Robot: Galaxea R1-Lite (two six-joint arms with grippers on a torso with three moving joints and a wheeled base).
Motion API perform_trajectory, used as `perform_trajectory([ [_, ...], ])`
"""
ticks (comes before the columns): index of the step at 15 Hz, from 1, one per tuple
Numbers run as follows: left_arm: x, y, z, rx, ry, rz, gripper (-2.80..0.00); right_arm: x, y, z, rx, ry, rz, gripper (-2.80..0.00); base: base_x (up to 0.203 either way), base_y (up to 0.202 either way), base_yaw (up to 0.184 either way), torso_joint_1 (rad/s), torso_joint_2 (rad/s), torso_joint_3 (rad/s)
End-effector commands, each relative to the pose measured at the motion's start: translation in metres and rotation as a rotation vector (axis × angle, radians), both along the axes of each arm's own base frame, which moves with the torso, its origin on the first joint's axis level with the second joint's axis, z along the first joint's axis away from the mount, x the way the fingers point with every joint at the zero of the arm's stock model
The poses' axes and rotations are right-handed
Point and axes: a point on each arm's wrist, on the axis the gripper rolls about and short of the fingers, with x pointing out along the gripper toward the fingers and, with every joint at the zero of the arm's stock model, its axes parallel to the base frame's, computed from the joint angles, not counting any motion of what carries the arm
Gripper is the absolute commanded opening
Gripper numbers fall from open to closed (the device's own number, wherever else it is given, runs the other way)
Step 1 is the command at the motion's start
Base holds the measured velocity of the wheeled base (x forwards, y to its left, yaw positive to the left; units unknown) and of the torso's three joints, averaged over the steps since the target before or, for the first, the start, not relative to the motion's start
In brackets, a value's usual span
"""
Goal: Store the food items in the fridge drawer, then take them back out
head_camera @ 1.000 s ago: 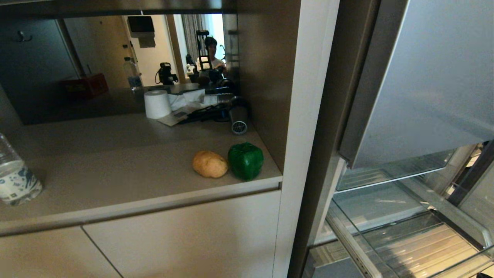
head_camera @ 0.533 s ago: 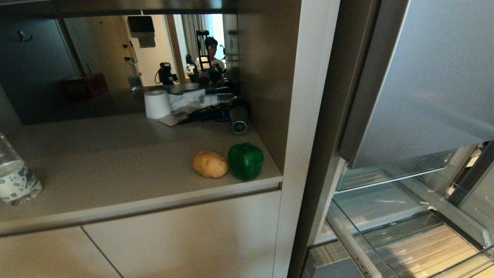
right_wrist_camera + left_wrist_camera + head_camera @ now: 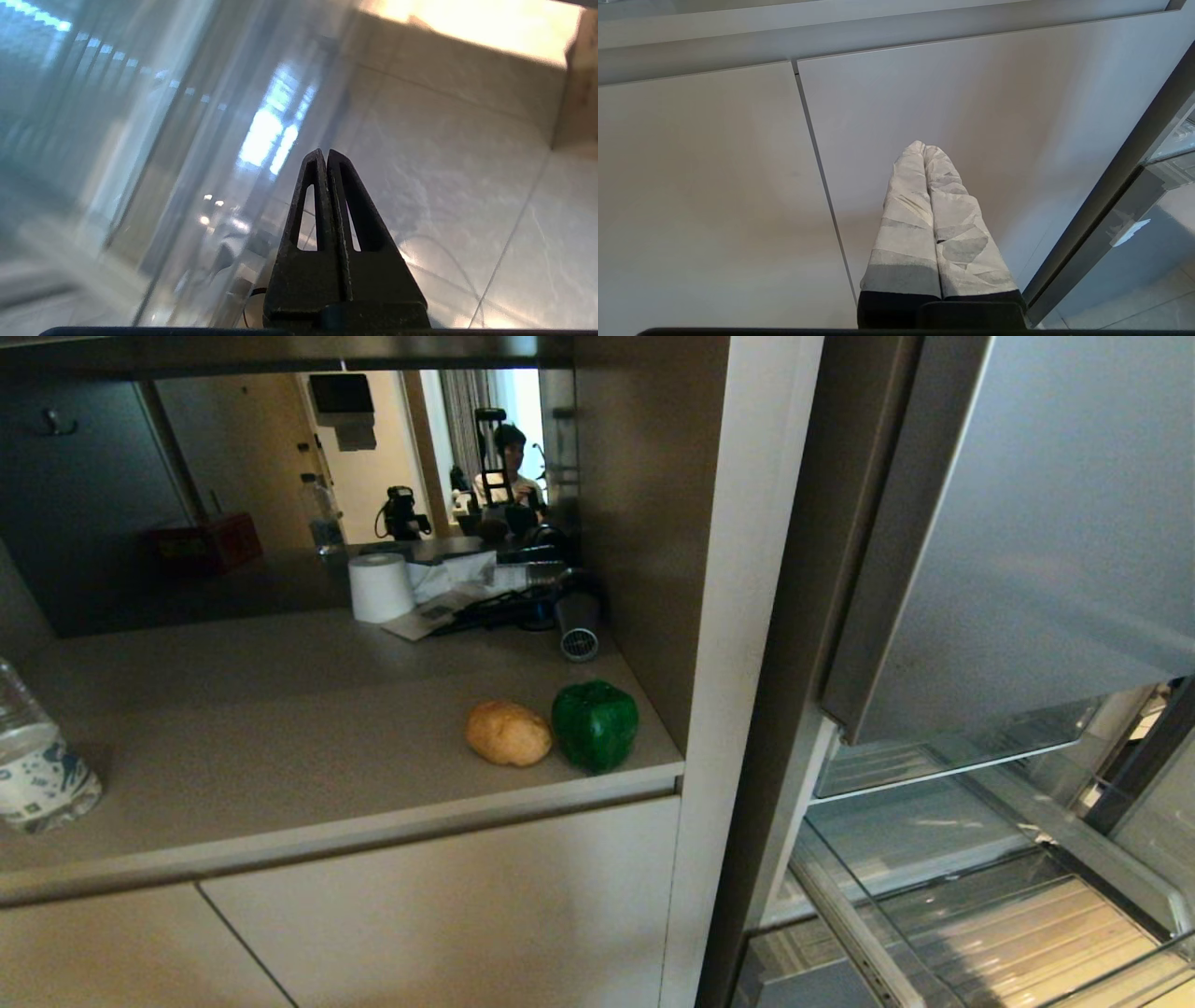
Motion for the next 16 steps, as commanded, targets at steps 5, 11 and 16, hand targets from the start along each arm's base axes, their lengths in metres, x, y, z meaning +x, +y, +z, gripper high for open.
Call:
perform_trajectory([
  [5,0.0,0.0,0.0,0.0,0.001,0.0,-2.8,0.005,-0.055,-0.041,0.114,0.08,-0.074,-2.8,0.0,0.0,0.0,0.0,0.0,0.0],
  [11,0.0,0.0,0.0,0.0,0.001,0.0,-2.8,0.018,-0.074,-0.066,0.225,0.088,0.021,-2.8,0.0,0.0,0.0,0.0,0.0,0.0],
  [16,0.0,0.0,0.0,0.0,0.001,0.0,-2.8,0.039,-0.08,-0.069,0.248,0.053,0.134,-2.8,0.0,0.0,0.0,0.0,0.0,0.0],
])
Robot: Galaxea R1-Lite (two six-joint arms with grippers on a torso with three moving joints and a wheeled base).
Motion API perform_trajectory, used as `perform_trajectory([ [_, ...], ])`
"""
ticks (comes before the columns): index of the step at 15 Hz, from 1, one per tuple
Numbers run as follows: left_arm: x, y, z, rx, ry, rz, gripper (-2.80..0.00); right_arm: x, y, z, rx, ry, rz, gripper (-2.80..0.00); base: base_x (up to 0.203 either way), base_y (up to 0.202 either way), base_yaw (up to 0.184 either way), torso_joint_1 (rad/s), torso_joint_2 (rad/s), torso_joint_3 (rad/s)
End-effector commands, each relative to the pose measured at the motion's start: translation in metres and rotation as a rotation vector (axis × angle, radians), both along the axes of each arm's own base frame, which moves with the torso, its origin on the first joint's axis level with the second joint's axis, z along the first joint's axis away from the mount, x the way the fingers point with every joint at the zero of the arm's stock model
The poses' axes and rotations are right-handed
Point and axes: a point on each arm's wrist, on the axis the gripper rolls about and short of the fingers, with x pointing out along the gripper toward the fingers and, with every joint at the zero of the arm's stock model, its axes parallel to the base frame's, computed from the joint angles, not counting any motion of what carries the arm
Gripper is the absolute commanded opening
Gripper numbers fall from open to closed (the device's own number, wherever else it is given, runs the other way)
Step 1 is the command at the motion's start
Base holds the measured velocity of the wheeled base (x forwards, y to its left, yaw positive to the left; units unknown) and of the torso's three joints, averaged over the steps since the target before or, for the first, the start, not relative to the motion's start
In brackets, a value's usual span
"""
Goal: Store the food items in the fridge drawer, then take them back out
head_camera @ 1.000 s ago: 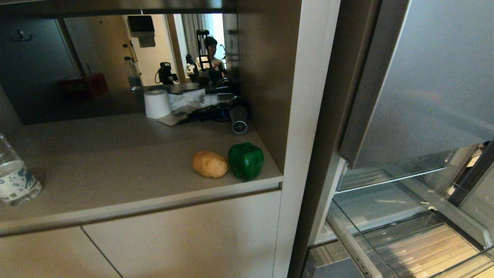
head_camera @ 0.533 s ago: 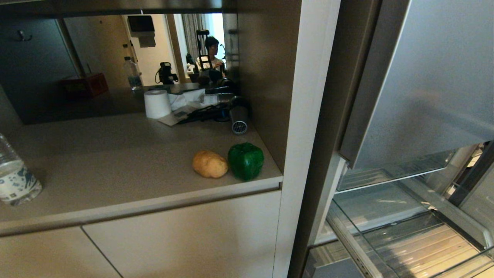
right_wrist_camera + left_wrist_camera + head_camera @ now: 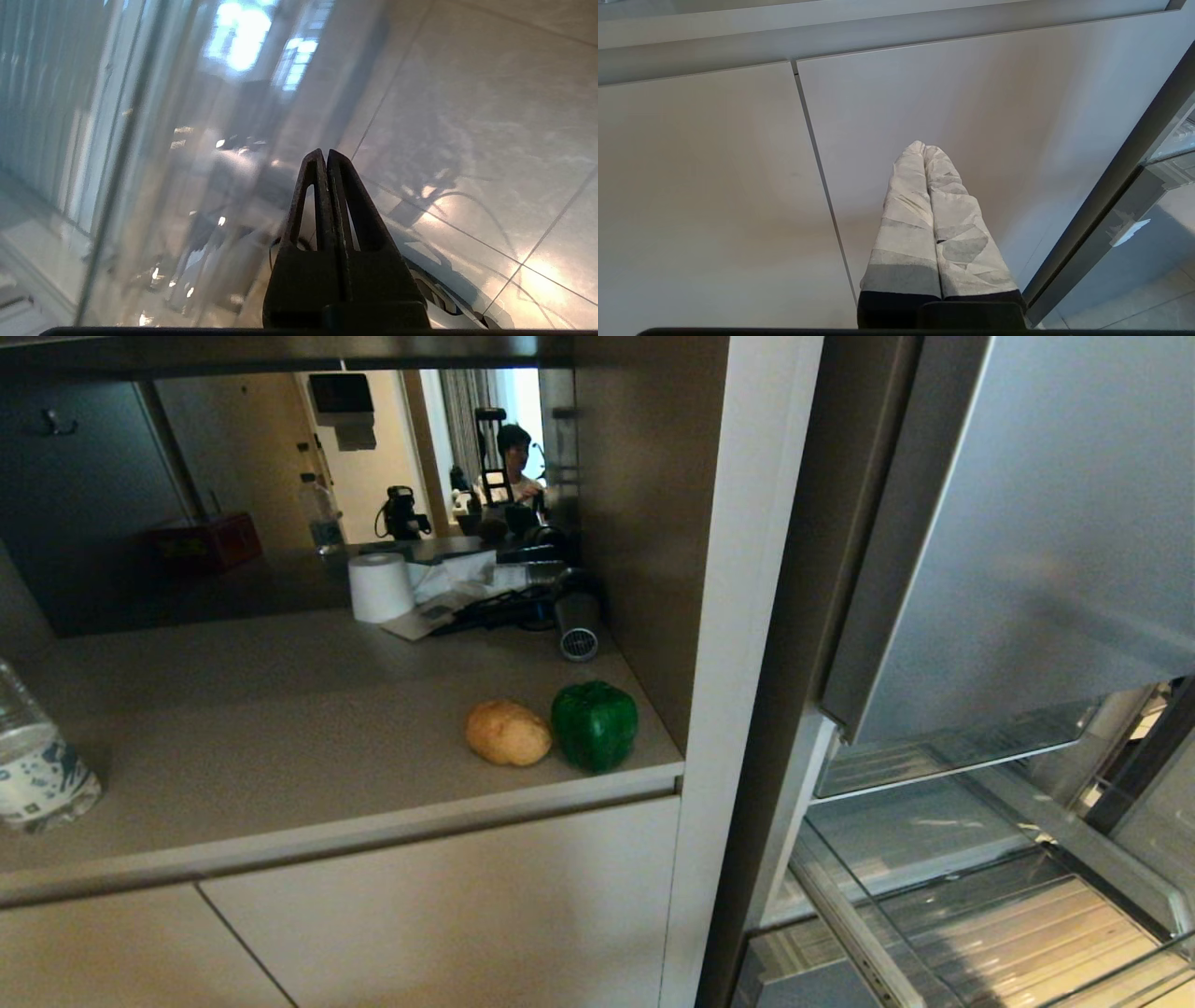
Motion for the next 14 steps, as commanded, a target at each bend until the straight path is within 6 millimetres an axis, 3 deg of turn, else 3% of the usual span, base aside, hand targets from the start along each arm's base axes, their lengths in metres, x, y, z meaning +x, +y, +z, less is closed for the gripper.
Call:
perform_trajectory([
  [1,0.0,0.0,0.0,0.0,0.0,0.0,-2.8,0.012,-0.004,-0.006,0.017,0.003,0.033,-2.8,0.0,0.0,0.0,0.0,0.0,0.0],
  [7,0.0,0.0,0.0,0.0,0.0,0.0,-2.8,0.061,-0.008,-0.012,0.035,-0.045,0.149,-2.8,0.0,0.0,0.0,0.0,0.0,0.0],
  [14,0.0,0.0,0.0,0.0,0.0,0.0,-2.8,0.107,-0.005,0.0,0.113,-0.27,0.375,-2.8,0.0,0.0,0.0,0.0,0.0,0.0],
])
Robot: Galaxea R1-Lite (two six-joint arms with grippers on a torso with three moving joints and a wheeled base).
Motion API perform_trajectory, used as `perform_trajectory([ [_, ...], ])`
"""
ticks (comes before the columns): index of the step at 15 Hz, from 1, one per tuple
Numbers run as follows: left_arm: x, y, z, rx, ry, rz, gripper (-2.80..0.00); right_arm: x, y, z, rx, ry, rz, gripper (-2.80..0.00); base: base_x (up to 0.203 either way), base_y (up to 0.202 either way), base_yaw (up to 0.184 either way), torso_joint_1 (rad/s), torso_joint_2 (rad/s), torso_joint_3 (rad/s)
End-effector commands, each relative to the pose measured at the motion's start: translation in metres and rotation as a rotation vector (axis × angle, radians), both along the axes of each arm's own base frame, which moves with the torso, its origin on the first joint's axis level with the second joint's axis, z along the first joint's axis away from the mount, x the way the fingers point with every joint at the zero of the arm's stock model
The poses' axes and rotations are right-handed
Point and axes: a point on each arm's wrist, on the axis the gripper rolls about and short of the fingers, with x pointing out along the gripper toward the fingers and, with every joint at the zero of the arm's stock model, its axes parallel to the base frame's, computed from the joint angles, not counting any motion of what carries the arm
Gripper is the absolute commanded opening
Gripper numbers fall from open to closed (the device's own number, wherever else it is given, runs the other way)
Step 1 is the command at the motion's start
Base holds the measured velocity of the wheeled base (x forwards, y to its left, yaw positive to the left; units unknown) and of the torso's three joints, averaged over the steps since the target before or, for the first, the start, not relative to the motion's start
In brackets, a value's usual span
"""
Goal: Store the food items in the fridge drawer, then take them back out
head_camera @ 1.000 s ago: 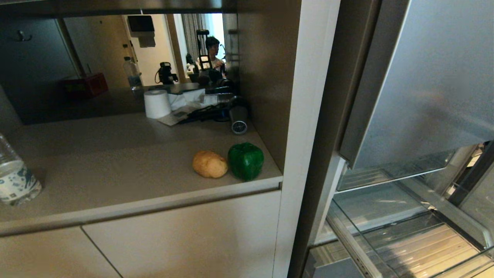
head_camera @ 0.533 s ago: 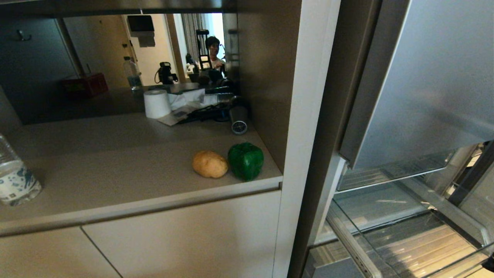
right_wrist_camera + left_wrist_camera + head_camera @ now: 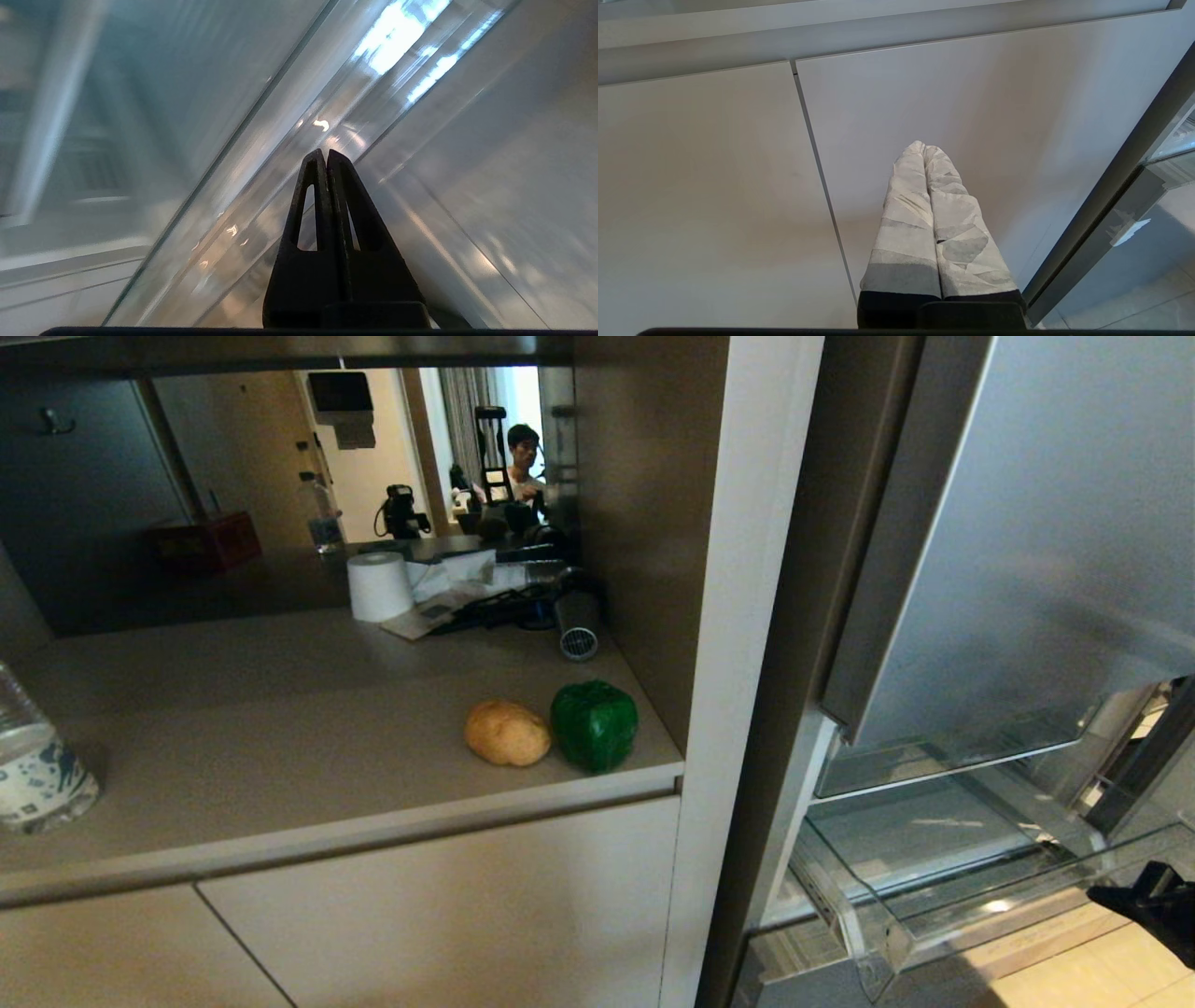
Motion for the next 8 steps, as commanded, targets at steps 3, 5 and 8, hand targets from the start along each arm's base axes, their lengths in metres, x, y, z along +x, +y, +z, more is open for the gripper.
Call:
perform_trajectory([
  [3,0.0,0.0,0.0,0.0,0.0,0.0,-2.8,0.03,0.0,0.005,0.029,-0.106,0.039,-2.8,0.0,0.0,0.0,0.0,0.0,0.0],
  [5,0.0,0.0,0.0,0.0,0.0,0.0,-2.8,0.047,0.001,0.004,0.028,-0.134,0.06,-2.8,0.0,0.0,0.0,0.0,0.0,0.0],
  [8,0.0,0.0,0.0,0.0,0.0,0.0,-2.8,0.068,0.003,-0.005,0.015,-0.162,0.099,-2.8,0.0,0.0,0.0,0.0,0.0,0.0],
])
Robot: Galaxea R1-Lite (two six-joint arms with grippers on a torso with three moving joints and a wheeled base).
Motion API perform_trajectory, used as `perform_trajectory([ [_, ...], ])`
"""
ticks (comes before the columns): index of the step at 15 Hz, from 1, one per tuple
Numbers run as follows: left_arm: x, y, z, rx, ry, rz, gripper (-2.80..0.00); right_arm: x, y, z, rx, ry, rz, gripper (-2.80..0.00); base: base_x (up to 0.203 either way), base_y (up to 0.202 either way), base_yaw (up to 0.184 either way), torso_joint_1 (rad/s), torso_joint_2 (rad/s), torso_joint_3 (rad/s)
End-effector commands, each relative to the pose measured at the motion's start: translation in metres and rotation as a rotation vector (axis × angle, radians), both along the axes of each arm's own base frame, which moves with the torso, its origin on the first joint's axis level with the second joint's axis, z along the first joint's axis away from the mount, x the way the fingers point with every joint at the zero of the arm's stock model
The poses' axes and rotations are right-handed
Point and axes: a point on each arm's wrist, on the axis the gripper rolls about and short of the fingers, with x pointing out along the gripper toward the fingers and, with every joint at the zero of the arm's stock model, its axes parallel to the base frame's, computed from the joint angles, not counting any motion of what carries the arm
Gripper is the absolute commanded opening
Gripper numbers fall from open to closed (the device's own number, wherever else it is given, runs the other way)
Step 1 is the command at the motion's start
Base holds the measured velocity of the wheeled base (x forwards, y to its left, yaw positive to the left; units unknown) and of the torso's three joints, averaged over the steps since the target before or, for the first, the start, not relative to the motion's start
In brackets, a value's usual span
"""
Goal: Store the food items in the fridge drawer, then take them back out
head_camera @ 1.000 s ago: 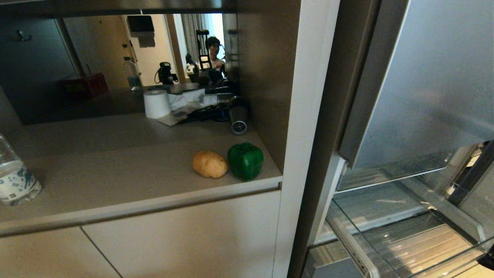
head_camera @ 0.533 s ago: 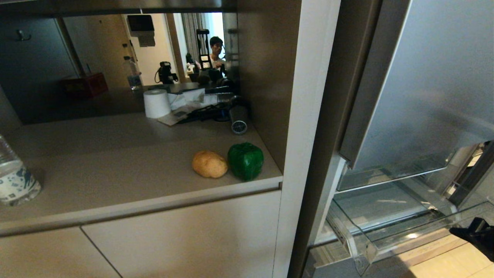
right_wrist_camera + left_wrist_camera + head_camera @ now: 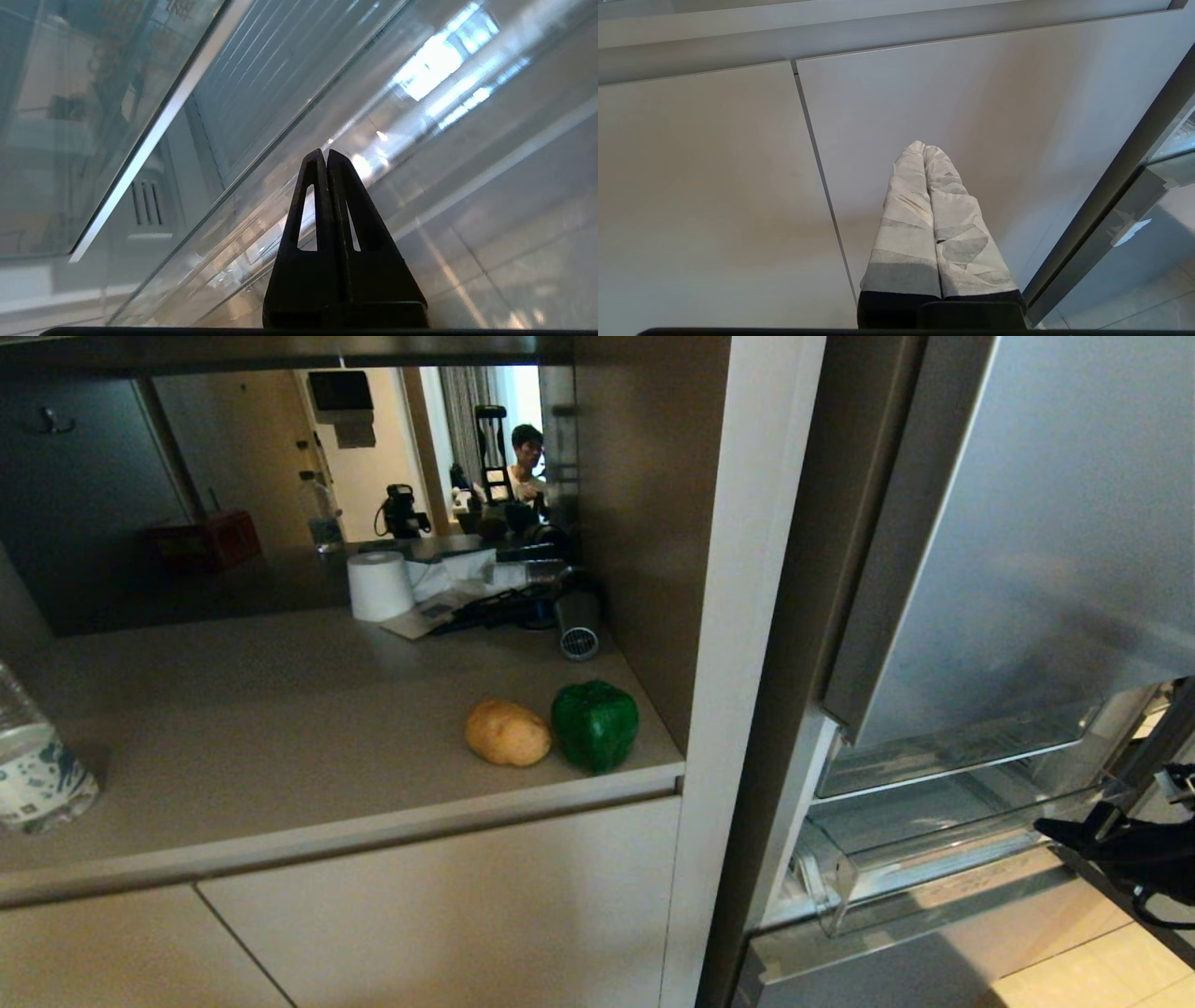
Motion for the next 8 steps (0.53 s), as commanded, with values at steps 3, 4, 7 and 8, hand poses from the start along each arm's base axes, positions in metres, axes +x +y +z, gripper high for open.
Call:
perform_trajectory([
  [3,0.0,0.0,0.0,0.0,0.0,0.0,-2.8,0.013,0.0,-0.008,-0.016,-0.041,0.026,-2.8,0.0,0.0,0.0,0.0,0.0,0.0],
  [4,0.0,0.0,0.0,0.0,0.0,0.0,-2.8,0.011,0.001,-0.005,-0.02,-0.046,0.023,-2.8,0.0,0.0,0.0,0.0,0.0,0.0],
  [7,0.0,0.0,0.0,0.0,0.0,0.0,-2.8,-0.018,0.002,0.006,-0.021,-0.034,-0.02,-2.8,0.0,0.0,0.0,0.0,0.0,0.0],
  [8,0.0,0.0,0.0,0.0,0.0,0.0,-2.8,-0.031,0.003,0.013,-0.025,-0.033,-0.041,-2.8,0.0,0.0,0.0,0.0,0.0,0.0],
])
